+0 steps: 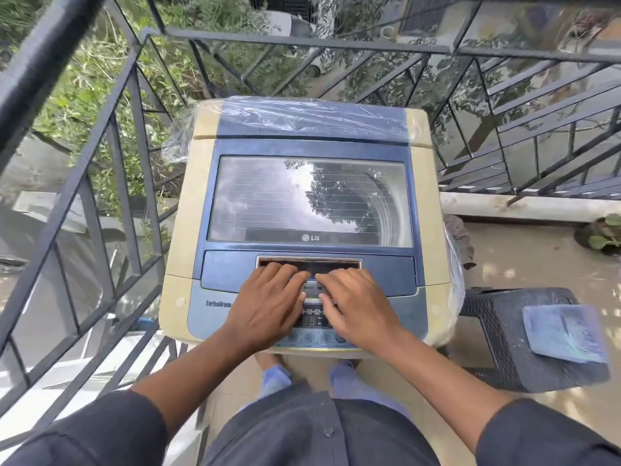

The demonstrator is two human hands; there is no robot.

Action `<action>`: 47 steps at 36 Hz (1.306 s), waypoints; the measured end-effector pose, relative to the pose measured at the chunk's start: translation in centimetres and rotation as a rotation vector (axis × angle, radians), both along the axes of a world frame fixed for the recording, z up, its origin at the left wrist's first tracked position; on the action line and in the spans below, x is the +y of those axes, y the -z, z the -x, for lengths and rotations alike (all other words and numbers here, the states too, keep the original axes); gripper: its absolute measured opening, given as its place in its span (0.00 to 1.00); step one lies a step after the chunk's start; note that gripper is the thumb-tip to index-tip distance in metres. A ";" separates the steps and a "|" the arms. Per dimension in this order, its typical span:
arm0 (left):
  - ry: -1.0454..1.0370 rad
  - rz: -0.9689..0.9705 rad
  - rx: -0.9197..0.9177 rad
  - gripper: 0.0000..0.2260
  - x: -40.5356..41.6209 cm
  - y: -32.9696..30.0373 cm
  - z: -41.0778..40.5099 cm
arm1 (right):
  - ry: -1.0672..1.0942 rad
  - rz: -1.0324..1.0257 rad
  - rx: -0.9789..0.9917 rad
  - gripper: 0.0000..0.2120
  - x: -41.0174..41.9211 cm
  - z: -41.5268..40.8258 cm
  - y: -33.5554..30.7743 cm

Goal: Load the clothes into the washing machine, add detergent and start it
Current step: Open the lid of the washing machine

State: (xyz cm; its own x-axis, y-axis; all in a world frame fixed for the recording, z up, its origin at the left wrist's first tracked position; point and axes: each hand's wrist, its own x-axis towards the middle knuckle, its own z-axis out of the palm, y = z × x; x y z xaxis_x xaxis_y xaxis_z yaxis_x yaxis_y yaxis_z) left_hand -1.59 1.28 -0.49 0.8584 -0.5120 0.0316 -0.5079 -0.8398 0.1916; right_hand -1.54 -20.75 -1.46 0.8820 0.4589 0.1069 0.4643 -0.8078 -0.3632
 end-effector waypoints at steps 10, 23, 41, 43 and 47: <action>-0.090 0.056 0.093 0.14 -0.6 -0.2 0.1 | 0.066 0.034 0.179 0.14 0.7 -0.6 -0.9; -0.137 0.116 0.105 0.13 -0.7 -0.3 0.3 | 0.114 -0.008 0.201 0.11 1.2 -0.8 -2.1; -0.111 0.234 -0.136 0.13 -0.9 -6.2 -0.7 | -0.005 -0.117 -0.062 0.15 -0.2 -2.0 -7.3; -0.111 0.250 -0.197 0.14 -0.7 -6.9 -0.8 | -0.021 -0.113 -0.081 0.16 -0.3 -2.3 -8.0; -0.124 0.264 -0.313 0.15 -0.5 -8.1 -1.2 | -0.032 -0.080 -0.148 0.16 -0.4 -3.0 -9.5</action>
